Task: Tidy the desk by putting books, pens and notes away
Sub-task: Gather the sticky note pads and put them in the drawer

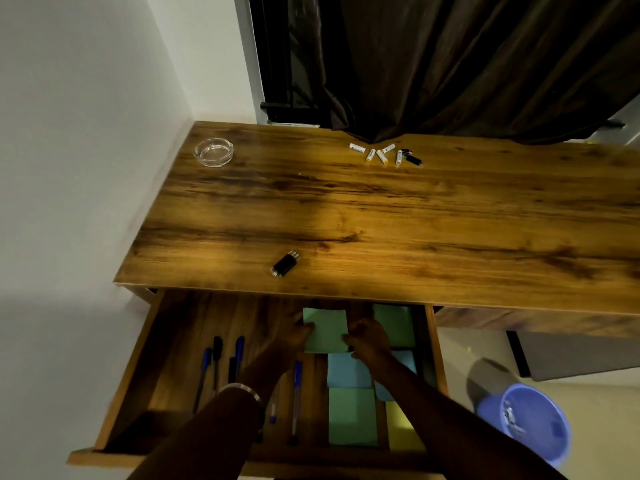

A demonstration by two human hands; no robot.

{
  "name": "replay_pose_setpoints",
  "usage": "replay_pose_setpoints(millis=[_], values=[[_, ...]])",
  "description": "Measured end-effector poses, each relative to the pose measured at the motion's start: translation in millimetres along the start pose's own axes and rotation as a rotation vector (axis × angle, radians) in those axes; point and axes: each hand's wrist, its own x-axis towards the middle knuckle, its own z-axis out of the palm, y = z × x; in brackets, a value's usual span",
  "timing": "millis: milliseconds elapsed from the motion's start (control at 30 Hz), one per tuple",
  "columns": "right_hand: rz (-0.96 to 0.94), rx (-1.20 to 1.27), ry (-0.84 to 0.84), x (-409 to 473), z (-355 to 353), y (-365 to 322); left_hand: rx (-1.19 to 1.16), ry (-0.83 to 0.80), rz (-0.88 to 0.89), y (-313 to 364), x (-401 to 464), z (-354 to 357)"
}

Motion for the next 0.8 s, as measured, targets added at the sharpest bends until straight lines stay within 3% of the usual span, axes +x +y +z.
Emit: replay_pose_setpoints(millis=[233,367,800], values=[[-0.048,-0.114,0.105,10,1,1,-0.034,-0.042,0.05,-7,0,-2],[-0.094,-0.275,0.072,12,1,5,-0.027,-0.06,0.095,-8,3,-1],[-0.137,-0.436,-0.04,15,1,5,0.043,-0.126,0.137,10,-1,11]])
